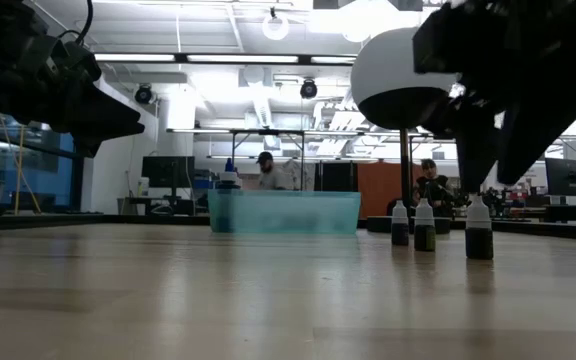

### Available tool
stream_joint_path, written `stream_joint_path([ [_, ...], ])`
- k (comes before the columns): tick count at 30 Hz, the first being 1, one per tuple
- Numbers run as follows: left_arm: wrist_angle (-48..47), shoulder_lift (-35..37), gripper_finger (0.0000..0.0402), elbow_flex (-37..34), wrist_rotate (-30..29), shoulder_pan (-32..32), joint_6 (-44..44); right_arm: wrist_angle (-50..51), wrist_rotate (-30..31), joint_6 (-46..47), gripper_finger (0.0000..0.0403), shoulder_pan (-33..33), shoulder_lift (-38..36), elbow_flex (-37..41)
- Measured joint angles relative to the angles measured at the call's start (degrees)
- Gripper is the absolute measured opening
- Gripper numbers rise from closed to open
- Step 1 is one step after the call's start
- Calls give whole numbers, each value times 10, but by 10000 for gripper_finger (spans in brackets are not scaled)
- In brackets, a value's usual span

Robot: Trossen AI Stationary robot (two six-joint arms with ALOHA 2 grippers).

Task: Pick & Place food coloring
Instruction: Put the small black food coloring bottle into the green bin

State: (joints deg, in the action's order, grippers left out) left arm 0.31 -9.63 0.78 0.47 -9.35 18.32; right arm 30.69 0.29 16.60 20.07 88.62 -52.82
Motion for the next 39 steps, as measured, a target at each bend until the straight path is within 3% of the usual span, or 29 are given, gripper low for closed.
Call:
stream_joint_path([
  [11, 0, 0, 127, 0, 0, 0, 0, -19, 9, 27, 189, -2, 48, 1],
  [22, 0, 0, 127, 0, 0, 0, 0, -24, 25, 42, 186, -2, 51, 1],
  [39, 0, 0, 127, 0, 0, 0, 0, -16, 23, 45, 102, -2, 51, 1],
])
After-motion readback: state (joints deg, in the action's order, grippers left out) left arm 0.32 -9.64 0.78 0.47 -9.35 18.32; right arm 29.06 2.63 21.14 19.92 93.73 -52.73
